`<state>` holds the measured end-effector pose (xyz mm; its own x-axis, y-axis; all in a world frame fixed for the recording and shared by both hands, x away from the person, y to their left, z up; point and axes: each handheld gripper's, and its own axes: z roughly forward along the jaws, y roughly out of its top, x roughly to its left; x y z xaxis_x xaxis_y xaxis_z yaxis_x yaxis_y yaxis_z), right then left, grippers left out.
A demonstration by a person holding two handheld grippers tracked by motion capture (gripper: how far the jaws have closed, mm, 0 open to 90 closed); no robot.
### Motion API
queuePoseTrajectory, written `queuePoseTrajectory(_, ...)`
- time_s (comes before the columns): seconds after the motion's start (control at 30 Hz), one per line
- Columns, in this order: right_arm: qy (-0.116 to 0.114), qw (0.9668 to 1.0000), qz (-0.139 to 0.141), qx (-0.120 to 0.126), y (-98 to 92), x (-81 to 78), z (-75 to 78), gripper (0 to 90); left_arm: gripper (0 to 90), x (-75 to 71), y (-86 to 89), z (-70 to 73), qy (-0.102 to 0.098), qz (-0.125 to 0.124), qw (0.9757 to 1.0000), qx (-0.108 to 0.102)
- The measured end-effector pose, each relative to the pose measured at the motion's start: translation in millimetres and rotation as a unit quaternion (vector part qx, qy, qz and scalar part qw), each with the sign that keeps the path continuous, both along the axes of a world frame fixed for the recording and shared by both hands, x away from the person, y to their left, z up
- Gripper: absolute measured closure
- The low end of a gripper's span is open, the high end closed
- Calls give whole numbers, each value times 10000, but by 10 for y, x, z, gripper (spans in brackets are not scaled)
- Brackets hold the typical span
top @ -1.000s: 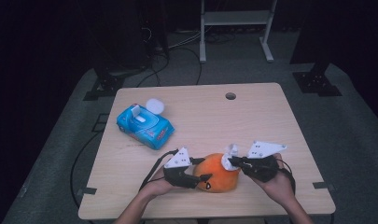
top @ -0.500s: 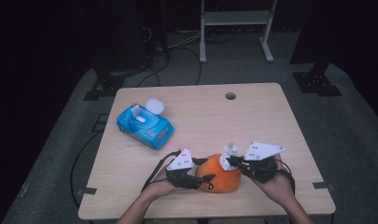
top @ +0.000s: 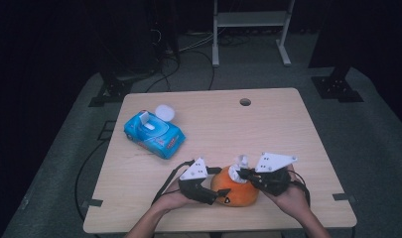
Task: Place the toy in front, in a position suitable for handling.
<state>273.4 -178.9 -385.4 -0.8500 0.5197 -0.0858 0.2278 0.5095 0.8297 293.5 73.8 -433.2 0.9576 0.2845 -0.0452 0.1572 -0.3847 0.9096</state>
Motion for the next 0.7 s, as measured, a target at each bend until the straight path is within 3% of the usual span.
queuePoseTrajectory(0.1,-60,10000,-34,24,31,-26,46,883,422,-31,-21,26,-137,34,9999,33)
queuePoseTrajectory(0.23,-170,9994,262,146,179,-121,127,883,453,-89,-96,90,-340,-53,9994,71)
queuePoseTrajectory(0.27,-285,9988,383,-100,267,-151,124,883,458,-97,-104,90,-396,-62,9991,127)
queuePoseTrajectory(0.37,-321,9987,334,-225,255,-140,113,882,461,-82,-66,64,-320,3,9994,96)
queuePoseTrajectory(0.47,-240,9995,-7,-192,71,-72,124,882,455,-59,-36,48,-219,55,9997,31)
queuePoseTrajectory(0.57,-219,9997,-33,-129,53,-71,125,883,442,-61,-64,57,-237,38,9997,46)
queuePoseTrajectory(0.7,-170,9998,113,-44,188,-98,90,883,434,-84,-100,61,-297,8,9995,58)
